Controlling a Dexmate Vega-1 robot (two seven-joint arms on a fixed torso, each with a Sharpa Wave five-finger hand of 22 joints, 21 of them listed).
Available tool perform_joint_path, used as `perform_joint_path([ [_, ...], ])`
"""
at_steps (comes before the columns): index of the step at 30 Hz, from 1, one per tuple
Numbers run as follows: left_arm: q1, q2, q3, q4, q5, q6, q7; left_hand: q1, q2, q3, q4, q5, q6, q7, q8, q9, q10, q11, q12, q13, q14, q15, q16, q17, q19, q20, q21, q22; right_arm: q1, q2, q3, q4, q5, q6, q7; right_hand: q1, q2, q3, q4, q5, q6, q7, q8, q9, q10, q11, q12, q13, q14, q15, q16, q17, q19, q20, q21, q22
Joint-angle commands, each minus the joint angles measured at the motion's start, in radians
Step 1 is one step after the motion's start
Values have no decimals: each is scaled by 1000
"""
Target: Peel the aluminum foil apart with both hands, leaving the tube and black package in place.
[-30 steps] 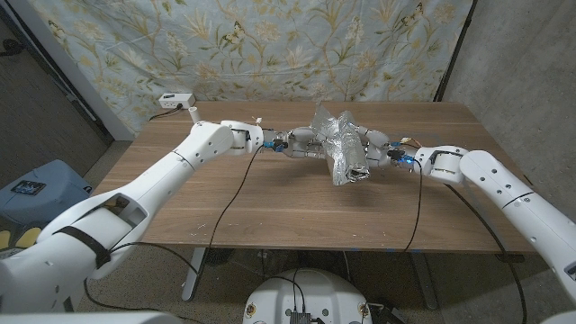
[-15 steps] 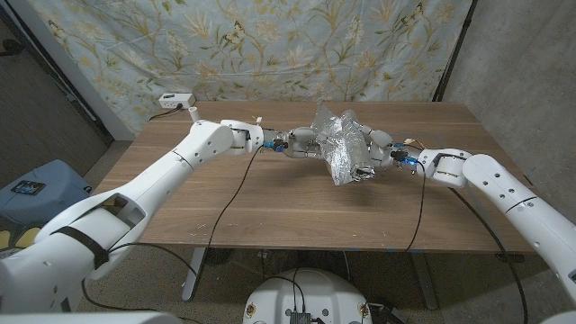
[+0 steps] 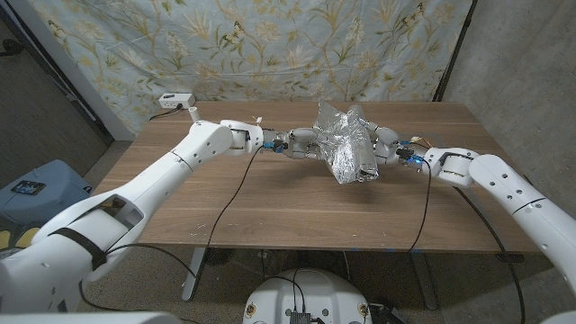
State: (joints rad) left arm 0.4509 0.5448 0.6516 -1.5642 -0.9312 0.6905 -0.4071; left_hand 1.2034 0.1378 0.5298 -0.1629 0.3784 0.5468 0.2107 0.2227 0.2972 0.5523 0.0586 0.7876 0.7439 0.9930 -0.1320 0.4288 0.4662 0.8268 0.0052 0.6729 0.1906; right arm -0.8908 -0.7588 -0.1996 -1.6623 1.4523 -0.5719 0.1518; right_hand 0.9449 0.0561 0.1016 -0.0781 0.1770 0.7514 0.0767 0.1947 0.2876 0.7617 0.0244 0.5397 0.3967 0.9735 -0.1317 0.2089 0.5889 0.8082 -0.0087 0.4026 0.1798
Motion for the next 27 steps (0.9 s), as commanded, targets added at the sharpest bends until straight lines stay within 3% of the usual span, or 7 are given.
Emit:
perform_joint_path([
  [1,10,8,-5,-13,-9,0,5,-8,2,3,0,4,12,2,8,5,6,-4,-1,4,11,1,-2,4,-2,2,9,3,-3,0,6,13,3,10,18,-21,-2,-10,4,8,-5,3,4,1,-7,5,-5,3,-14,8,-5,-4,-2,8,-6,3],
  [8,22,9,-15,-20,-19,-3,24,-2,4,12,-4,6,65,1,27,14,40,-12,3,-2,42,-10,2,1,7,-4,23,3,-10,2,11,7,4,15,10,-34,0,-13,9,12,-10,5,4,-1,-11,5,-8,4,-16,8,-6,-10,-2,9,-9,2],
  [19,22,9,-26,-1,-48,6,2,-2,4,18,-4,6,80,1,31,22,55,-22,3,-5,60,-18,2,-2,20,-9,35,2,-10,-12,14,-8,24,-16,-33,-43,3,-14,11,17,-19,9,3,-4,-14,9,-13,3,-12,13,-4,-18,1,10,-12,2],
  [27,21,0,-31,24,-75,21,-11,-2,3,19,-4,6,85,0,31,26,56,-22,2,-3,62,-18,2,0,20,-11,40,2,5,-28,8,-2,51,-66,-67,-90,9,-27,34,20,-46,22,-3,-9,-24,18,-18,8,-21,18,-5,-25,2,13,-17,2],
])
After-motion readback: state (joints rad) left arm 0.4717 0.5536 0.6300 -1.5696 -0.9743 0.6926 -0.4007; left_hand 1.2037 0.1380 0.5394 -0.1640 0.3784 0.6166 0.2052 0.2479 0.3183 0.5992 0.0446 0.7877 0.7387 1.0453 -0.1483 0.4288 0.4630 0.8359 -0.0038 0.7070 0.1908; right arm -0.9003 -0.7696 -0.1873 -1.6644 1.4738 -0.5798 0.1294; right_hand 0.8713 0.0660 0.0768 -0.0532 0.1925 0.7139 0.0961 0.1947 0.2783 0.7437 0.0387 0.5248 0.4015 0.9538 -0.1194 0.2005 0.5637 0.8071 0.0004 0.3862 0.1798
